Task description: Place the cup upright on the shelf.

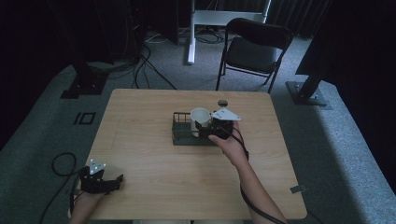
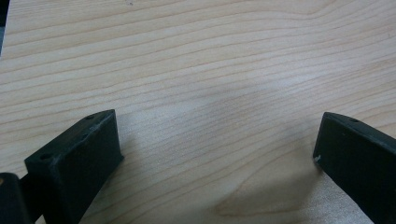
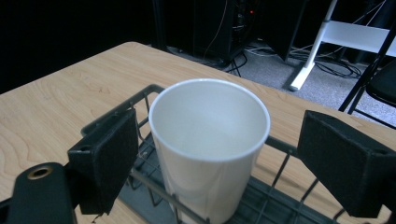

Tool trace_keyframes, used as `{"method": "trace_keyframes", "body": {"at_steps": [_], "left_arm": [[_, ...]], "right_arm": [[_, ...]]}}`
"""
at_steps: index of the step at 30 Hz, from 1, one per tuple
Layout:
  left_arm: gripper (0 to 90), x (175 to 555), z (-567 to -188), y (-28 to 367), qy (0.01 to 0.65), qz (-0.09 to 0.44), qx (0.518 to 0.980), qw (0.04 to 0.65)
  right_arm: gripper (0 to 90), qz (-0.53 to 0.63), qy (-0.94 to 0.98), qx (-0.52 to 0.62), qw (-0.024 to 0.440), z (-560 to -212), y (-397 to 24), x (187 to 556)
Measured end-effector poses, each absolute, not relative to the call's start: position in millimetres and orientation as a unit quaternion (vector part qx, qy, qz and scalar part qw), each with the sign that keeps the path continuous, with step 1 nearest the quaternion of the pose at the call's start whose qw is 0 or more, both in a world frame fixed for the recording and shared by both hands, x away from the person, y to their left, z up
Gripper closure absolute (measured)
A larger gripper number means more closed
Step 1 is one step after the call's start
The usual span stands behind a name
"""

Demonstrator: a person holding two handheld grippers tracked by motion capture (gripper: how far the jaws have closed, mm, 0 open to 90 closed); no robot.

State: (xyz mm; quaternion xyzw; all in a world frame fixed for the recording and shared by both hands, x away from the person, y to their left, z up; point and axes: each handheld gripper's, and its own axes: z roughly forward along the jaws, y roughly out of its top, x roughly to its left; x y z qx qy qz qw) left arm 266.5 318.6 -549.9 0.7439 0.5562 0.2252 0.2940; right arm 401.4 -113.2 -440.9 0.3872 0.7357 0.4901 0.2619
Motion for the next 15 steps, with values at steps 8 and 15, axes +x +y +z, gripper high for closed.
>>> {"method": "trace_keyframes", "body": {"at_steps": [8, 15], "left_arm": [[0.9, 266.5, -549.9, 318.6, 0.556, 0.225, 0.744, 0.294], [0.9, 266.5, -549.8, 318.7, 0.556, 0.226, 0.744, 0.294]], "right_arm": [[12.6, 0.499, 0.728, 0.386, 0.268, -440.6, -127.0, 386.3], [12.6, 0.496, 0.729, 0.382, 0.278, -442.6, -137.7, 376.9]]}}
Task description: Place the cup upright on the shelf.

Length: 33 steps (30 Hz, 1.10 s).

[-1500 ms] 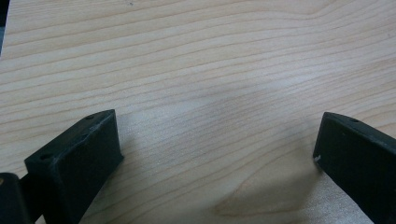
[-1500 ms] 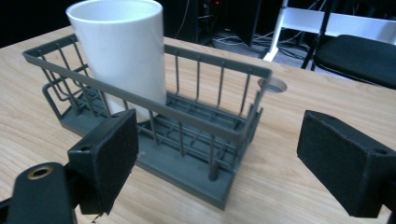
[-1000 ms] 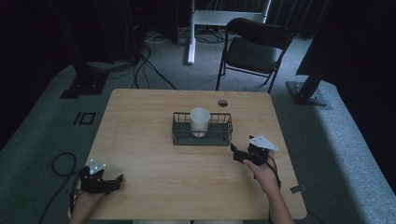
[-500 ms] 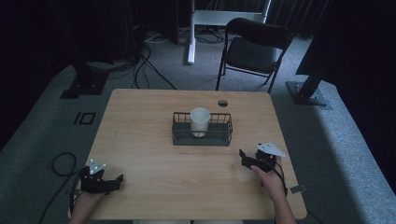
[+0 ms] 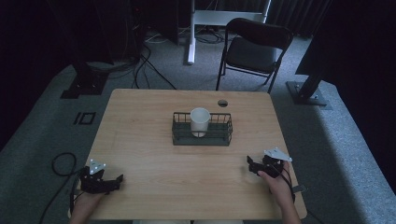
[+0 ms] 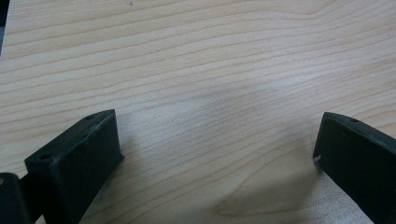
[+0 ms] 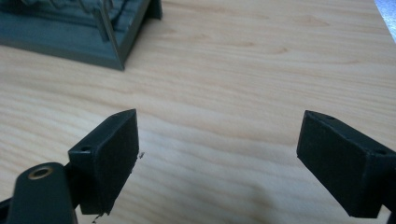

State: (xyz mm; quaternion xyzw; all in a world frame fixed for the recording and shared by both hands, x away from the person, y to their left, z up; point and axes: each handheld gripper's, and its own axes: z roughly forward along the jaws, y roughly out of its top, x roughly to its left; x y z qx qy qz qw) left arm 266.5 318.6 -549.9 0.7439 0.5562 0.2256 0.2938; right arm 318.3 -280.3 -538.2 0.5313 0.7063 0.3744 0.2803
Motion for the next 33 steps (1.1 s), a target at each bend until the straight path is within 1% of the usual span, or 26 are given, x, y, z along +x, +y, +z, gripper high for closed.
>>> {"method": "trace_keyframes", "body": {"at_steps": [13, 19, 27, 33], "left_arm": [[0.9, 266.5, -549.9, 318.7, 0.556, 0.225, 0.744, 0.294], [0.9, 266.5, -549.9, 318.7, 0.556, 0.225, 0.744, 0.294], [0.9, 266.5, -549.9, 318.7, 0.556, 0.225, 0.744, 0.294], [0.9, 266.5, -549.9, 318.7, 0.556, 0.225, 0.744, 0.294]], "right_arm": [[12.7, 0.352, 0.723, 0.535, 0.260, -545.1, -296.6, 302.5], [12.7, 0.351, 0.719, 0.539, 0.263, -547.4, -301.1, 296.1], [12.8, 0.336, 0.723, 0.548, 0.255, -550.6, -305.2, 288.3], [12.3, 0.319, 0.734, 0.553, 0.234, -552.4, -304.4, 290.1]]}}
